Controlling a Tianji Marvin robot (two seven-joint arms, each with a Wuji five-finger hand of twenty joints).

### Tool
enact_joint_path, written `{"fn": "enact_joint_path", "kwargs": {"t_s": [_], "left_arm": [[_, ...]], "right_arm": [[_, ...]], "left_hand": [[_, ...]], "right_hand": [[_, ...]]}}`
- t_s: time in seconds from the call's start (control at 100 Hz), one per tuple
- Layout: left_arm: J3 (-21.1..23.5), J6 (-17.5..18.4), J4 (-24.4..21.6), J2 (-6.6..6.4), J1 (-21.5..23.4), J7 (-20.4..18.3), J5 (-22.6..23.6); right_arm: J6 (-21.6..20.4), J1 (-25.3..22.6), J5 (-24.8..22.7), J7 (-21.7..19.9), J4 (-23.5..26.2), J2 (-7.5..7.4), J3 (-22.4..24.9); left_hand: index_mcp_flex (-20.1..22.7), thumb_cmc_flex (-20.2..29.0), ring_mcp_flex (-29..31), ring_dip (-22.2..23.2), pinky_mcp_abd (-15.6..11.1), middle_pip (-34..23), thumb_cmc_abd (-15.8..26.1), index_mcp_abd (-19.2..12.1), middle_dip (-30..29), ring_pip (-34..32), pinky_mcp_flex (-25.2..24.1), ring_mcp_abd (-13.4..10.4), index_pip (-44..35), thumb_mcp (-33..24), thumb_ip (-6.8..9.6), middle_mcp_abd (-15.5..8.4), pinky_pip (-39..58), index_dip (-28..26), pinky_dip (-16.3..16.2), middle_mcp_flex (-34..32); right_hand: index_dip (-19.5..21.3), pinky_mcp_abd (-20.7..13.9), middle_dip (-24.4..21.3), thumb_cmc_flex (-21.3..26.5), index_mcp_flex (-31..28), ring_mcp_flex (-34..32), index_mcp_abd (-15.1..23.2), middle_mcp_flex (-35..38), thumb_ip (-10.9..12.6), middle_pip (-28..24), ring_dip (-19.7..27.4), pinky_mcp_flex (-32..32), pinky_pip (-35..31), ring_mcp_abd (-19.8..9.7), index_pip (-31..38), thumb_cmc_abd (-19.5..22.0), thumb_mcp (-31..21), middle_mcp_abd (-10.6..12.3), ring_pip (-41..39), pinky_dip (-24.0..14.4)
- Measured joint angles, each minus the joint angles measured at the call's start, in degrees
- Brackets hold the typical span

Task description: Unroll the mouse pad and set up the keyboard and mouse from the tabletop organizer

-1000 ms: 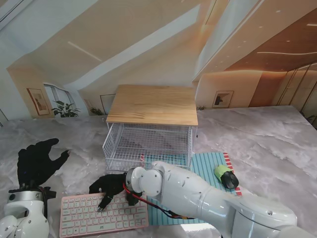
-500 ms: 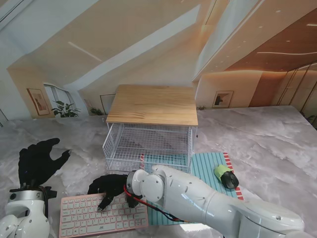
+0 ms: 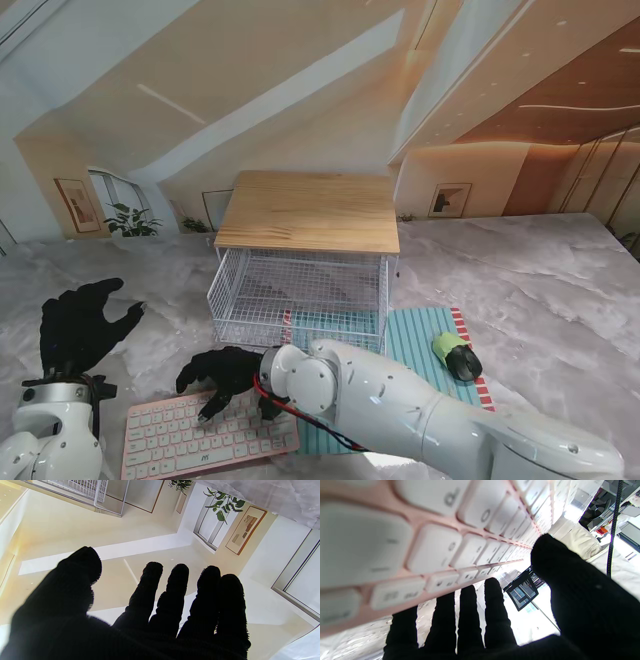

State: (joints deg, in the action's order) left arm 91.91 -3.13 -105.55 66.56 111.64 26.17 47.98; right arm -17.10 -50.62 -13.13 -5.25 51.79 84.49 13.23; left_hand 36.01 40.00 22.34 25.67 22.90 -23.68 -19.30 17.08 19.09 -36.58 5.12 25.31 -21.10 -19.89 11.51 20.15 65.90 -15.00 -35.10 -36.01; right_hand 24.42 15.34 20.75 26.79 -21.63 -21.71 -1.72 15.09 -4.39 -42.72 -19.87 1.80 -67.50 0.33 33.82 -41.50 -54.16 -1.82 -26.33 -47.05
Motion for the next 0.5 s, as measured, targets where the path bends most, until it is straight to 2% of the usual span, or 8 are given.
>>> {"fn": "enact_joint_path", "kwargs": {"t_s": [0.07,0.17,0.26,0.5], "left_arm": [[-0.05,-0.01,0.00,-0.01,-0.03,-0.01,0.01],[-0.13,-0.05,0.01,-0.02,-0.09,-0.06,0.01],[-0.21,-0.12,0.02,-0.03,-0.14,-0.11,0.01],[-0.43,-0.21,0.04,-0.05,-0.29,-0.24,0.02]], "right_arm": [[0.07,-0.63,-0.20,1.06,0.38,-0.34,0.61],[0.26,-2.12,-0.73,3.71,1.28,-1.03,2.01],[0.73,-3.84,-1.62,6.30,2.73,-1.99,3.26],[1.01,-7.23,-2.93,8.88,7.08,-4.56,5.69]], "left_hand": [[0.00,0.00,0.00,0.00,0.00,0.00,0.00,0.00,0.00,0.00,0.00,0.00,0.00,0.00,0.00,0.00,0.00,0.00,0.00,0.00],[0.00,0.00,0.00,0.00,0.00,0.00,0.00,0.00,0.00,0.00,0.00,0.00,0.00,0.00,0.00,0.00,0.00,0.01,0.00,0.00],[0.00,0.00,0.00,0.00,-0.01,0.00,0.00,0.00,0.00,0.00,0.00,0.00,0.00,0.00,0.00,0.00,0.00,0.01,0.00,0.00],[0.00,0.00,0.00,0.00,-0.02,0.01,0.00,0.00,0.00,0.00,0.00,-0.01,0.01,0.00,0.00,0.00,0.00,0.01,0.01,0.00]], "right_hand": [[-0.68,-0.54,-0.71,-0.32,0.00,0.44,0.09,-0.52,0.06,1.46,1.25,-0.99,3.05,3.16,-0.46,0.55,0.33,0.00,1.48,1.52],[-2.22,-0.51,-0.71,-1.05,0.00,0.26,0.47,-0.52,0.16,2.34,2.60,-1.37,10.38,7.06,-1.19,1.24,1.23,0.00,3.09,6.84],[-3.15,0.56,-1.16,-1.67,0.00,0.26,0.48,-0.52,0.16,3.16,2.84,-1.60,15.49,7.06,-1.30,1.24,1.40,0.00,3.57,10.93],[-4.97,1.11,-1.79,-1.71,-0.04,0.26,-0.18,0.35,0.16,4.61,3.42,-1.61,16.18,7.06,-2.17,1.24,1.18,0.00,3.69,12.27]]}}
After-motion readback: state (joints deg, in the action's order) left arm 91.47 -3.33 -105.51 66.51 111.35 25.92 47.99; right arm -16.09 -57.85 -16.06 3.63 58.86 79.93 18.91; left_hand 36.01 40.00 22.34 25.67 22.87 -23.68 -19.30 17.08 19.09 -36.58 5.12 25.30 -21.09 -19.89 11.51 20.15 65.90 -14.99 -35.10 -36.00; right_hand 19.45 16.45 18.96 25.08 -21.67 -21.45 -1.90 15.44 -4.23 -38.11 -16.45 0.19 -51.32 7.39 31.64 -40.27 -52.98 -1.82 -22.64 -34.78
